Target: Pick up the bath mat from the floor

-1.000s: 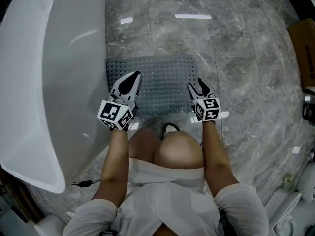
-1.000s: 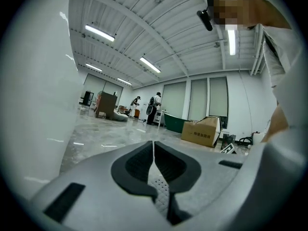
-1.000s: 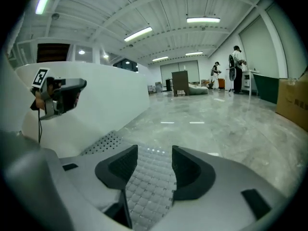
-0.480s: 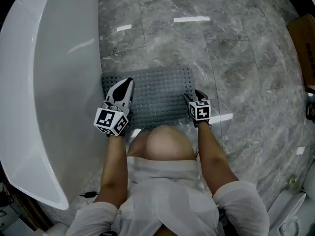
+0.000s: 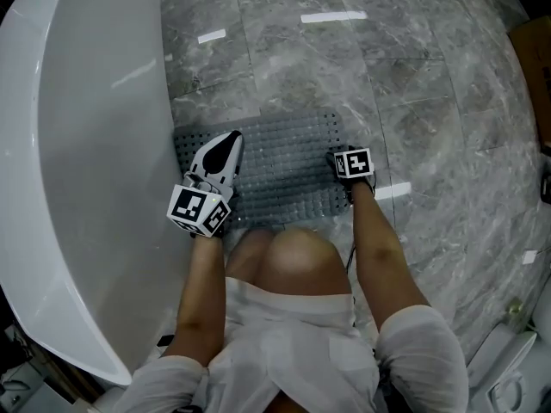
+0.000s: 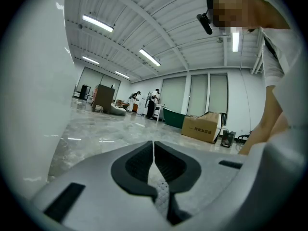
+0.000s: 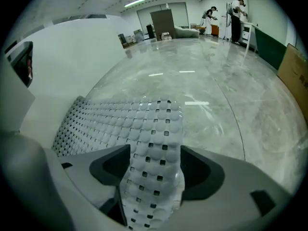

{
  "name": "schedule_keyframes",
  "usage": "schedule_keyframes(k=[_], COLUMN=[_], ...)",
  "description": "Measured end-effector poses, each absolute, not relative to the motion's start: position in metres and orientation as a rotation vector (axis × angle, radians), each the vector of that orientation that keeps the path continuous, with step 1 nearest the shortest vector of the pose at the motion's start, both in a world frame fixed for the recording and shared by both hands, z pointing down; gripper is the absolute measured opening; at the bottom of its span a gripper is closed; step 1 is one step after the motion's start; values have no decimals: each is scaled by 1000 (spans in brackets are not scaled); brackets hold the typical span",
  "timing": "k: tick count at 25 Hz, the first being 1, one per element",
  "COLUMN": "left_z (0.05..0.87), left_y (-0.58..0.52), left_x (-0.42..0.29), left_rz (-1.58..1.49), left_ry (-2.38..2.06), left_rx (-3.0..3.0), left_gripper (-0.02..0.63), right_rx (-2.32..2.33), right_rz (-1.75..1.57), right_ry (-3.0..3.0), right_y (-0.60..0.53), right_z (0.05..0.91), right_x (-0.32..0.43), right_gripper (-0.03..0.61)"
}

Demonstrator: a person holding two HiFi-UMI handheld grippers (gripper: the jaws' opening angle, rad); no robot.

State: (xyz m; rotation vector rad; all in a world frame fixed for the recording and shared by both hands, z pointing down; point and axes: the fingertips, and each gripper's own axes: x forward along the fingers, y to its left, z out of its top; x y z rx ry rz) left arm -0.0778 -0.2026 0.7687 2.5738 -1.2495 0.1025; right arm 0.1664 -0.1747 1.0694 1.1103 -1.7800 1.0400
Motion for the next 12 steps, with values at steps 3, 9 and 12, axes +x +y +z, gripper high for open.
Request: schedule_keyframes(k=[3, 9, 12], left_z=[776, 787, 805], left_y=[-210, -224, -238], left_x=[-81, -85, -90], left_rz=[114, 142, 193], left_ry=[-1254, -1260, -1257], left_rx=[2558, 2525, 2465], left_gripper=[17, 17, 17], right_rx=[1068, 1037, 1042], right_rz=[1068, 1114, 1118], right_ry=[-1724, -1676, -1667], right_y=[-180, -183, -185], right_z=[1082, 1095, 1095], right_x=[165, 163, 159], right_gripper=[322, 325, 330])
